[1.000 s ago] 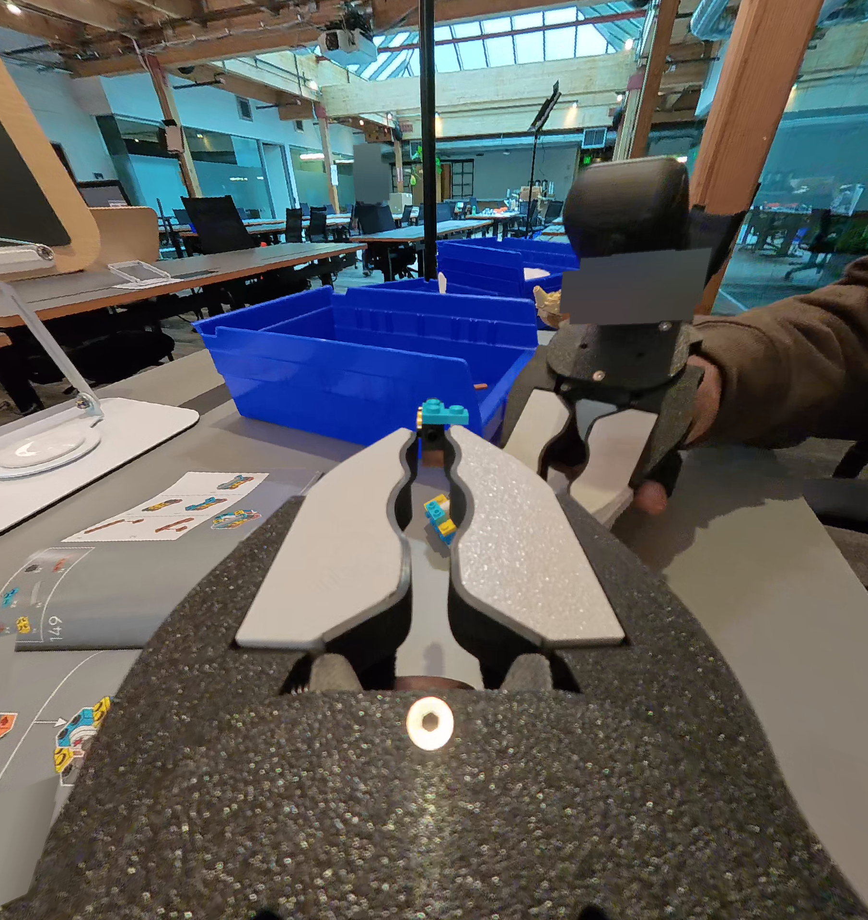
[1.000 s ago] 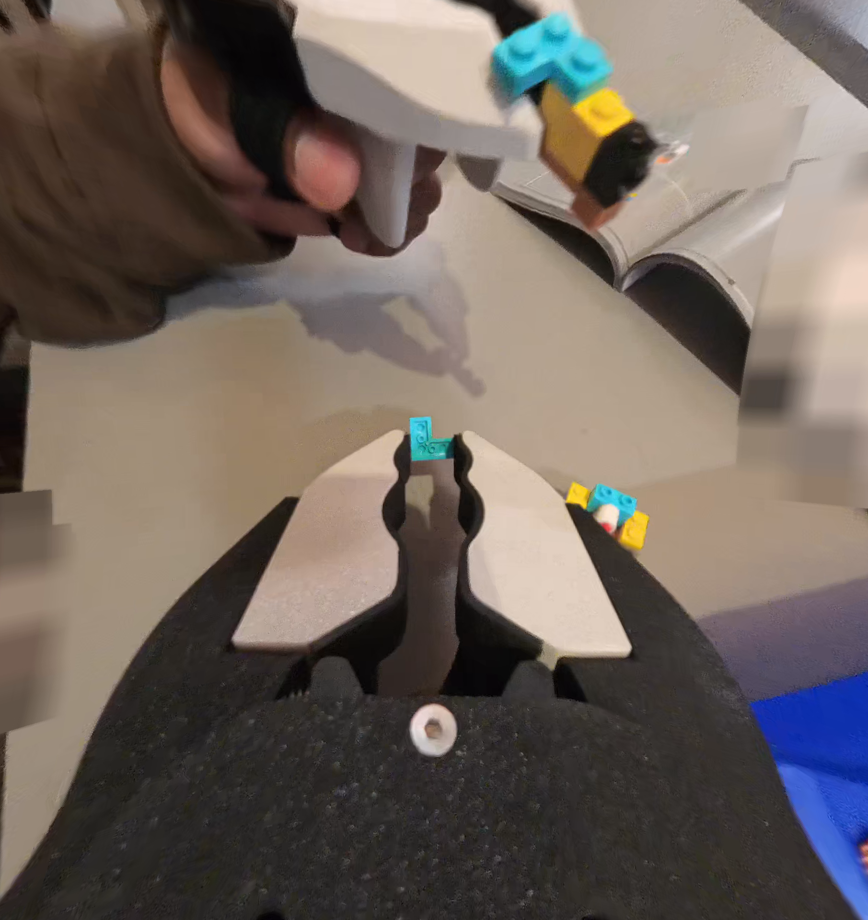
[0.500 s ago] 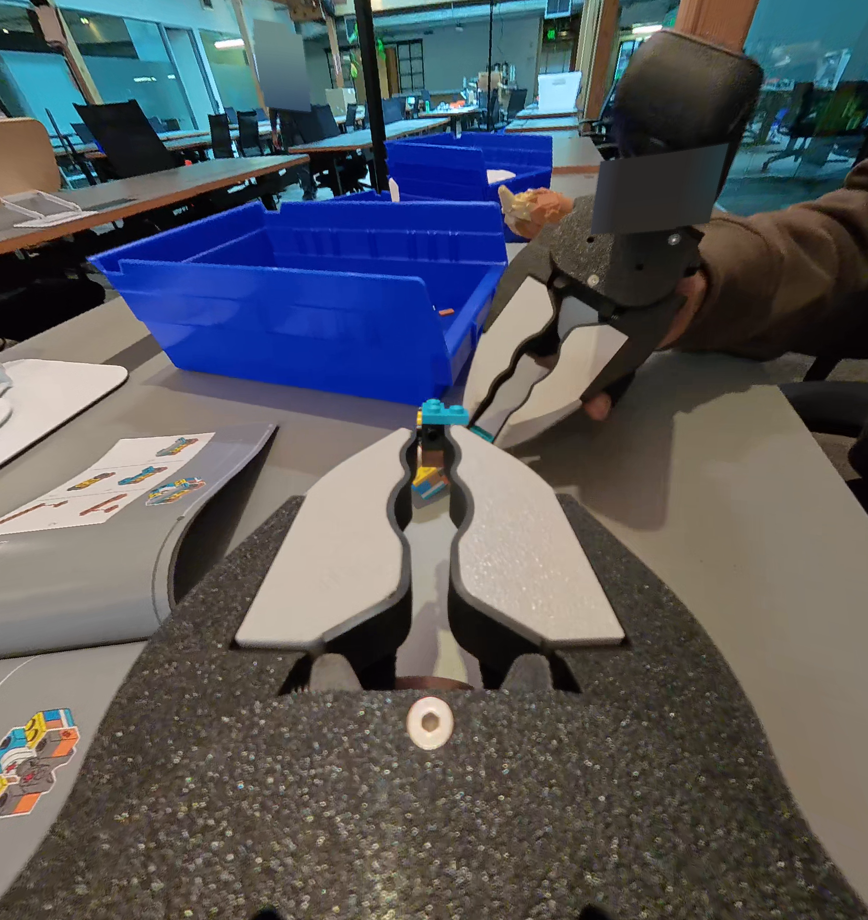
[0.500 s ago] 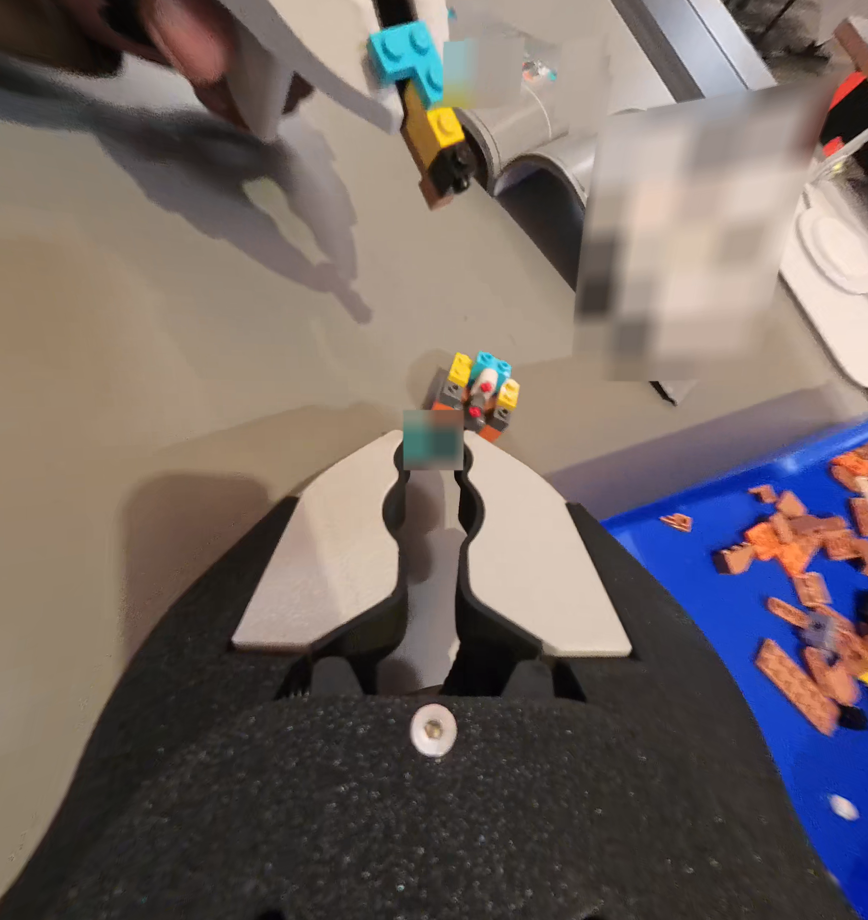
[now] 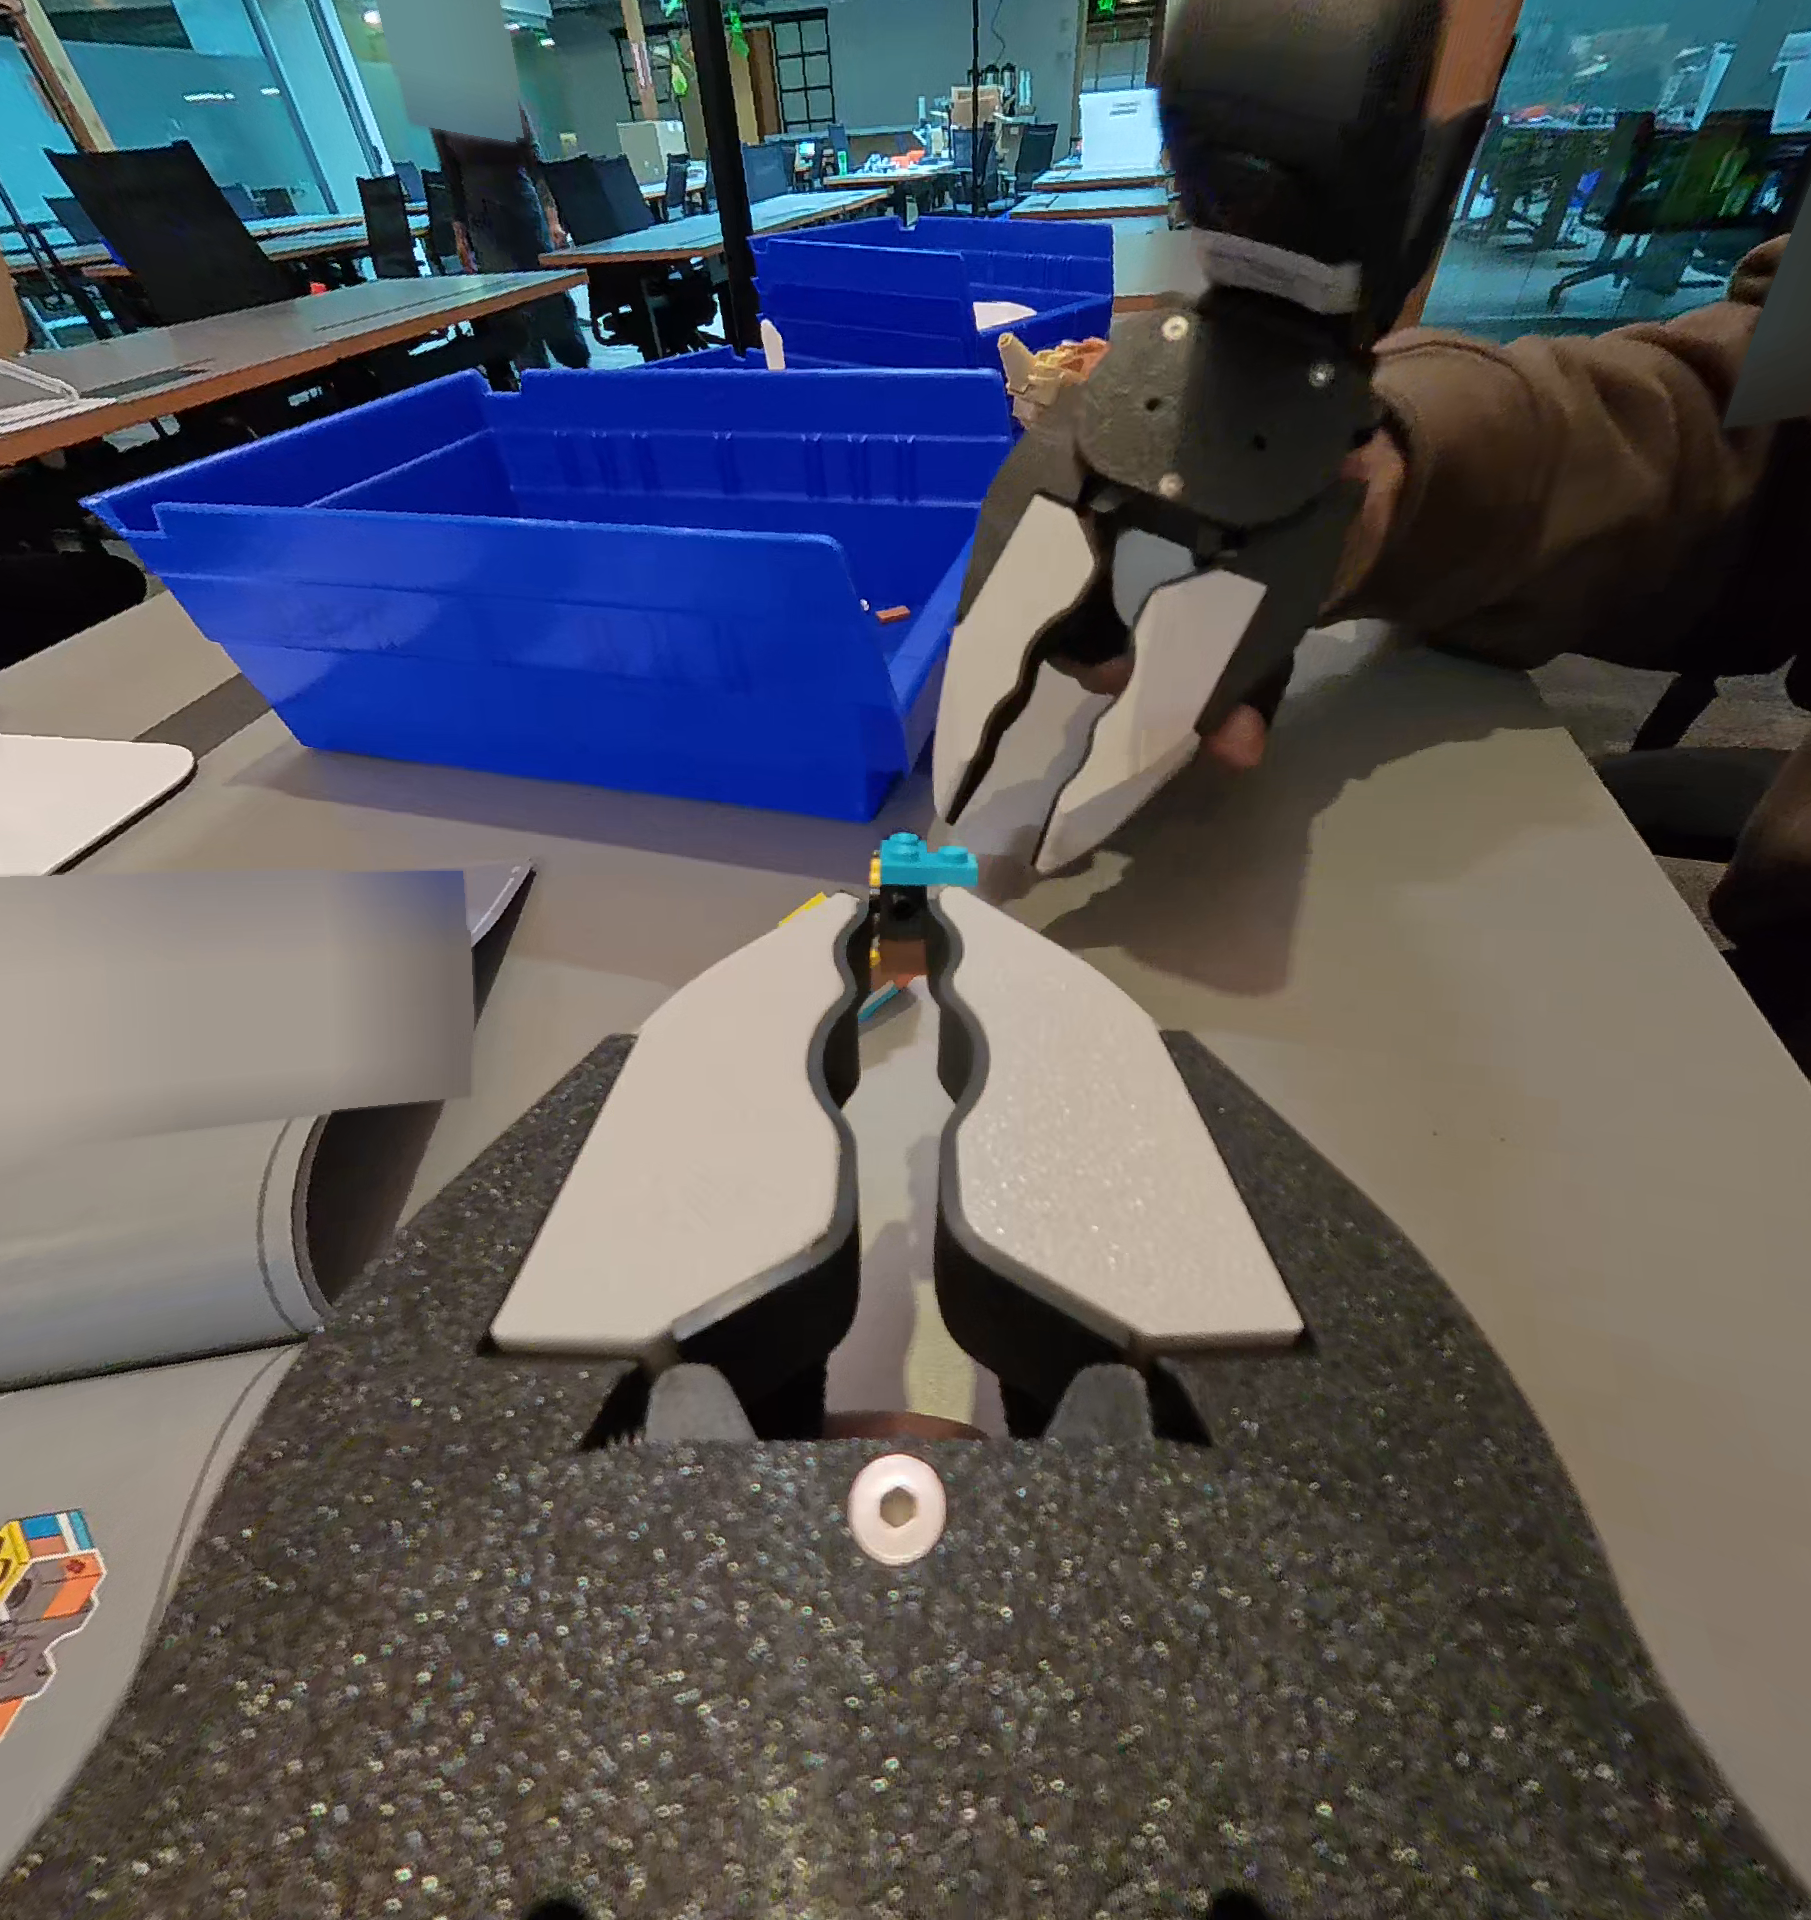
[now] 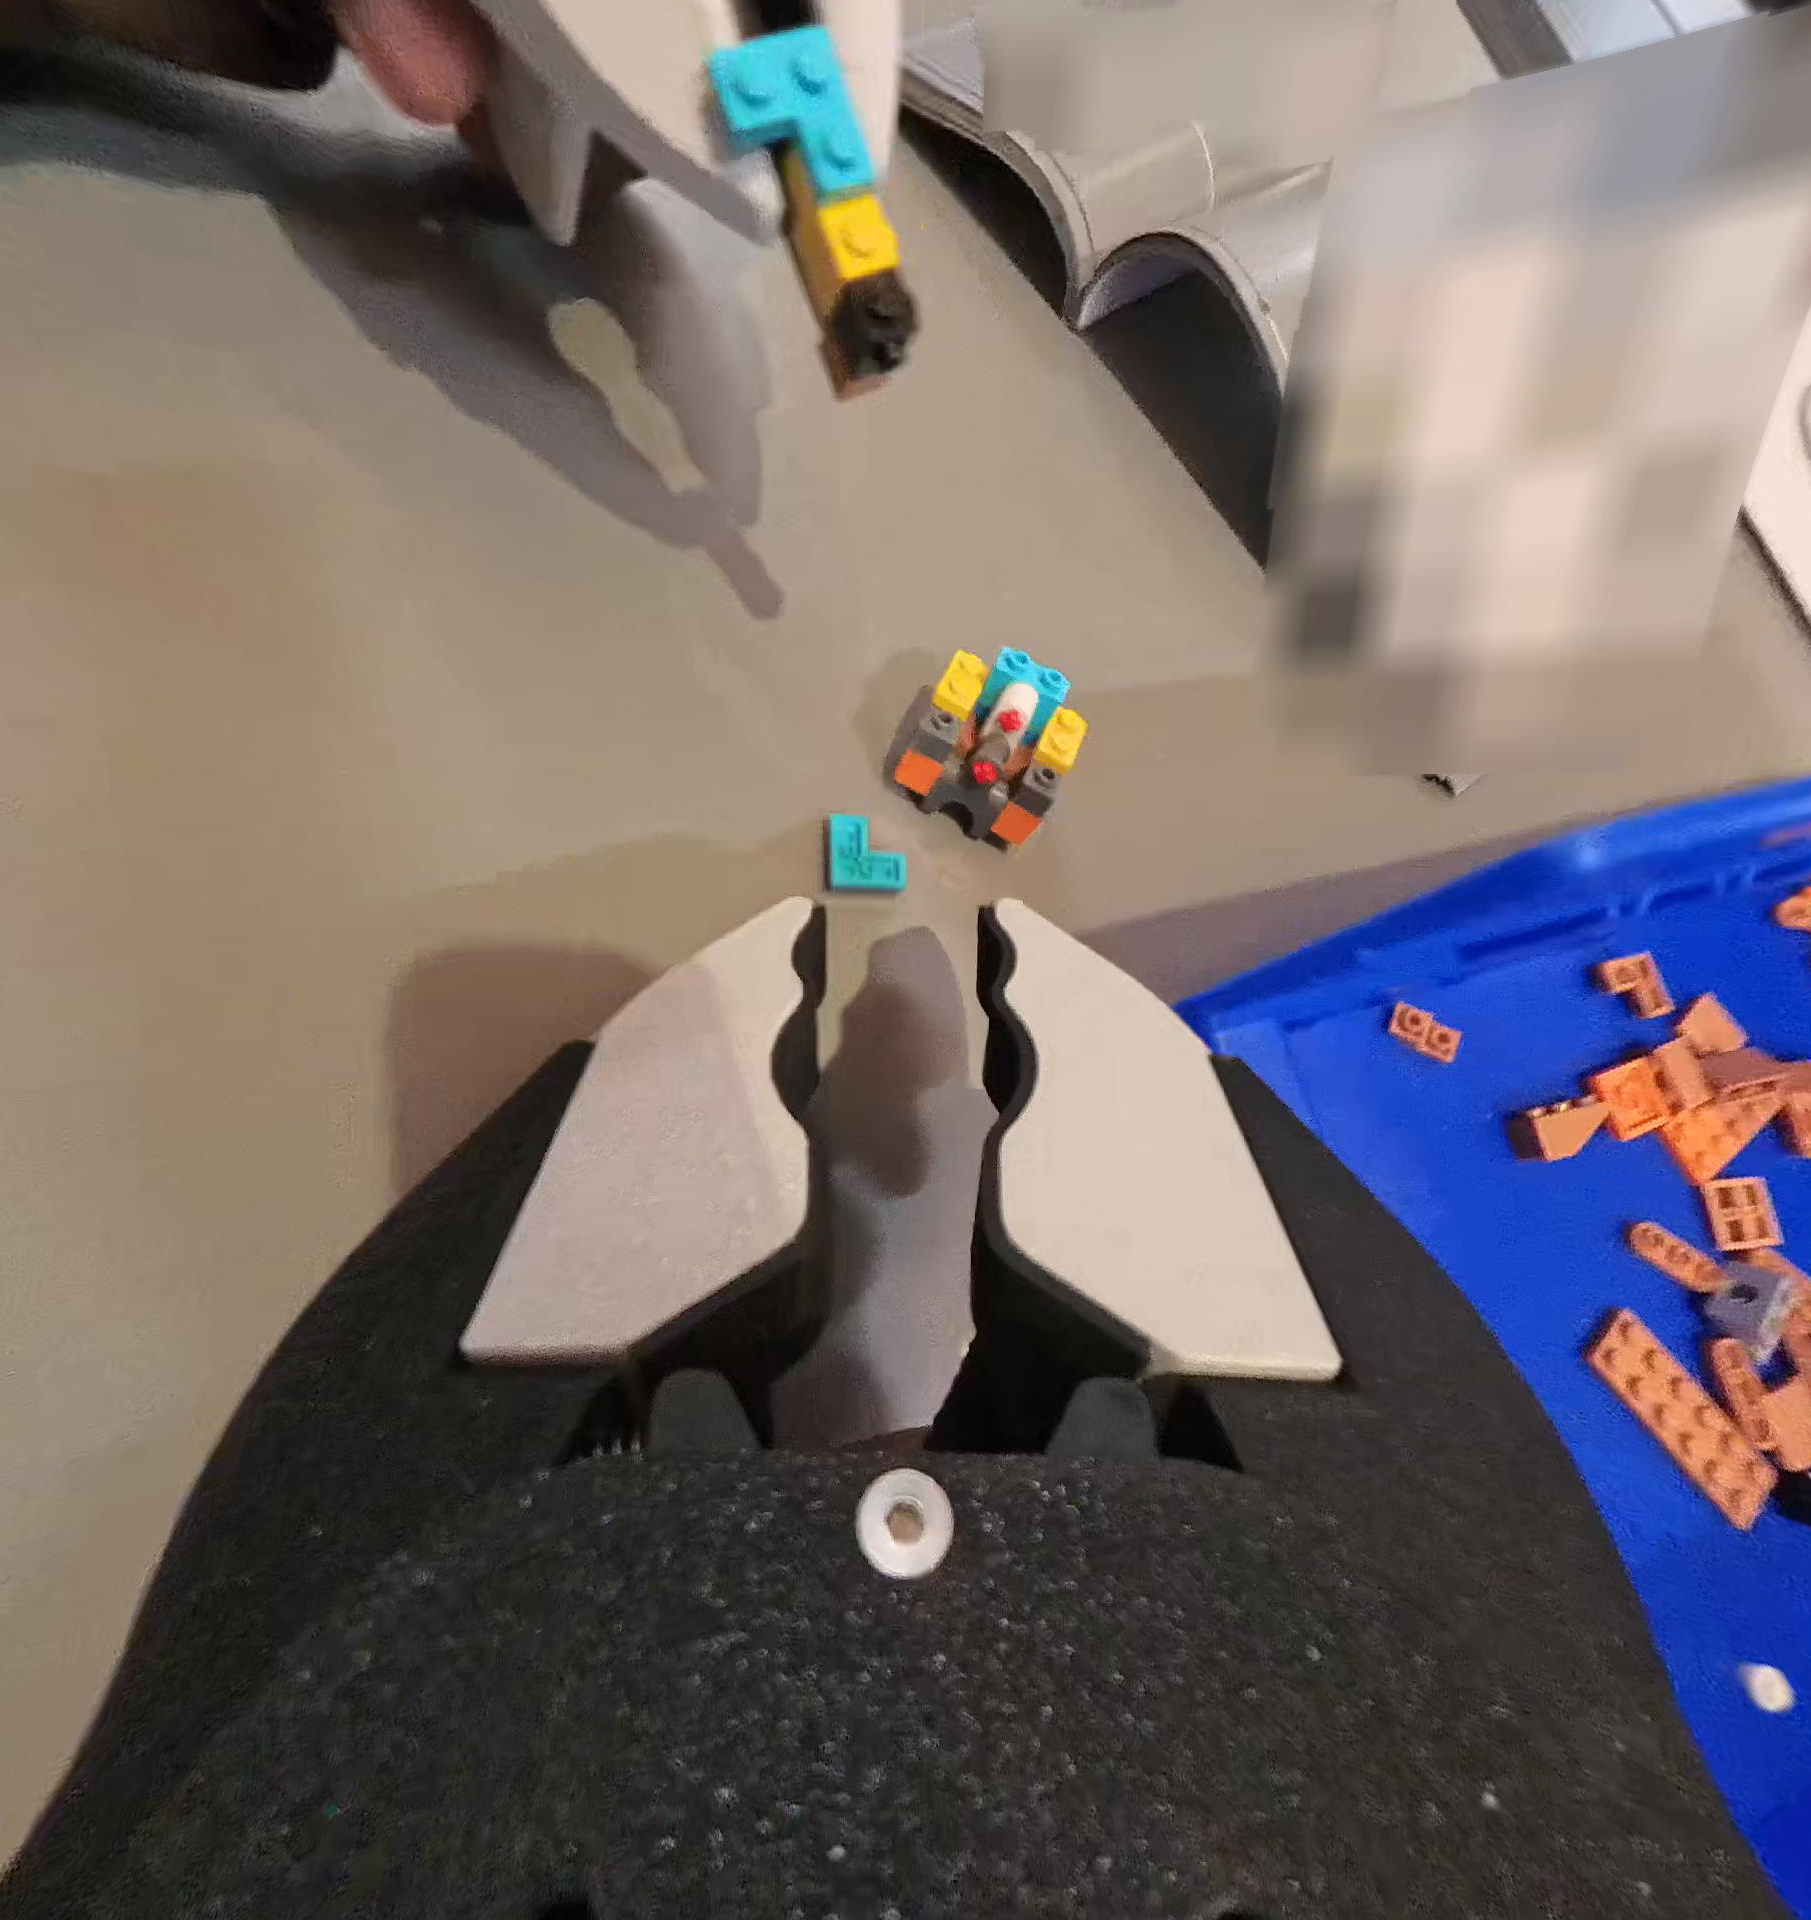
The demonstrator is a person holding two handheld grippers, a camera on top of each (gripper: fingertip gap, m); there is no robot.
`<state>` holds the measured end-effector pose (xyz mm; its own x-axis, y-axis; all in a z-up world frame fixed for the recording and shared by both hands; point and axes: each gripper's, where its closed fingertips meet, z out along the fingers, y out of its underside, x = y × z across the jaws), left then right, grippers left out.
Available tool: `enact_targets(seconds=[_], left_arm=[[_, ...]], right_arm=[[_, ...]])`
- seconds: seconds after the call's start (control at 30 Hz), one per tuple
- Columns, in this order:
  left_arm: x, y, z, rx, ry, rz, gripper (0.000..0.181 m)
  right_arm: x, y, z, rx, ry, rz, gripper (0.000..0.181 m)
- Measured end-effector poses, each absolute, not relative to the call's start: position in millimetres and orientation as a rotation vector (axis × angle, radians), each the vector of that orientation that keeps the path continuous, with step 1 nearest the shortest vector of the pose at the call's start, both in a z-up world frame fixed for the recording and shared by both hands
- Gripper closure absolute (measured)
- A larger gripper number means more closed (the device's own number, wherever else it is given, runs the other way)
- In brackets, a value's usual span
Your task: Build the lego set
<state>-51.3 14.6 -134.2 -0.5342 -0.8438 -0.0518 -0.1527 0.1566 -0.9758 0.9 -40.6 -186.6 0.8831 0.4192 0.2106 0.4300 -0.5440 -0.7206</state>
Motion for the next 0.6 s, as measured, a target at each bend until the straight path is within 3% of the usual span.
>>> enact_targets(seconds=[0.6], left_arm=[[-54,7,-138,-0.928,1.870,-1.414,0.172]], right_arm=[[-1,-19,-209,-2.352,-0.459,0.128,0.163]])
